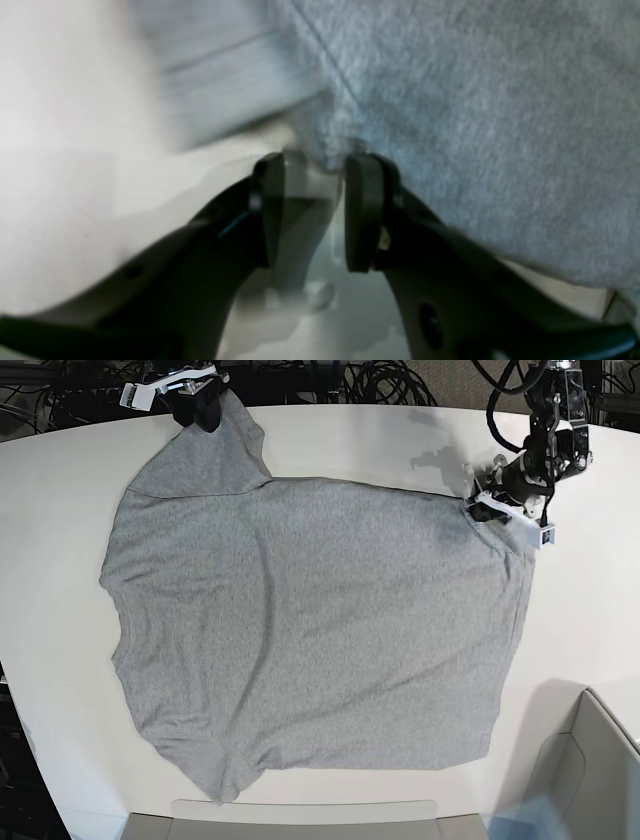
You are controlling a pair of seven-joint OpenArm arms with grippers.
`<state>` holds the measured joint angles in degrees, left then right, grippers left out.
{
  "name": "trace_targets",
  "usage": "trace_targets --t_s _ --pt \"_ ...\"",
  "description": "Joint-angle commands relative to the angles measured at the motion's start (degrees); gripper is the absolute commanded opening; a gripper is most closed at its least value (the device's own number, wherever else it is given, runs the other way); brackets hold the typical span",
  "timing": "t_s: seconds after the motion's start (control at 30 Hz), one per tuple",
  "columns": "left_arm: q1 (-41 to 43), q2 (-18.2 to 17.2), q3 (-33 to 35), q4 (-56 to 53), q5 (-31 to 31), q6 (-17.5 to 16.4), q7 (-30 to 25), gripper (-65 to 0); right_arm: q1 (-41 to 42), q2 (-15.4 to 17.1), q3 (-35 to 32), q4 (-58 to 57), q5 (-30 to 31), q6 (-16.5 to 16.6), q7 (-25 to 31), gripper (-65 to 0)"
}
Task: Fold the T-shirt properly
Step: 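Reach the left gripper to the other shoulder corner and grasp it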
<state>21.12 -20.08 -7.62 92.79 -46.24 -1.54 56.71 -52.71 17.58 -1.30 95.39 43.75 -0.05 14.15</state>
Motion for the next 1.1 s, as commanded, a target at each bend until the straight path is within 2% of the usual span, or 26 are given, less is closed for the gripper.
trace_targets --t_s 0.0,0.1,0.27,0.53,0.63,0.77,0.9,1.07 --pt "1.7 0.3 -1.6 -0.6 1.4 1.6 6.5 -43.1 -1.0 0.3 0.2 0.7 0.1 0.1 0.0 -36.2" --pt "1.8 0.3 -5.7 1.2 1.4 1.4 6.6 -43.0 -1.2 0.3 0.4 0.7 0.1 0.1 0.0 -36.2" --pt "1.7 0.3 -8.6 0.5 1.5 -4.1 9.7 -42.9 -1.6 1.6 0.0 0.7 0.1 0.1 0.0 -36.2" --pt "-0.2 0.4 -16.5 -2.5 1.5 -4.7 10.5 -42.9 -1.6 1.8 0.1 0.7 0.1 0.1 0.0 -36.2" --pt "-0.9 0.3 -16.7 -6.2 1.4 -5.4 10.9 -42.9 -1.6 1.8 0.1 0.7 0.1 0.1 0.0 -36.2" --pt "-3.3 0.3 -17.0 -10.8 1.6 -11.1 11.0 -42.9 -1.6 1.8 0.0 0.7 0.1 0.1 0.0 -36.2" --pt "-3.7 0.1 -17.1 -15.7 1.5 -11.7 10.6 -42.9 -1.7 1.8 0.0 0.7 0.1 0.1 0.0 -36.2" --pt "-6.1 0.5 -16.5 -16.7 1.5 -11.8 11.0 -42.9 -1.8 1.8 0.0 0.7 0.1 0.1 0.0 -36.2"
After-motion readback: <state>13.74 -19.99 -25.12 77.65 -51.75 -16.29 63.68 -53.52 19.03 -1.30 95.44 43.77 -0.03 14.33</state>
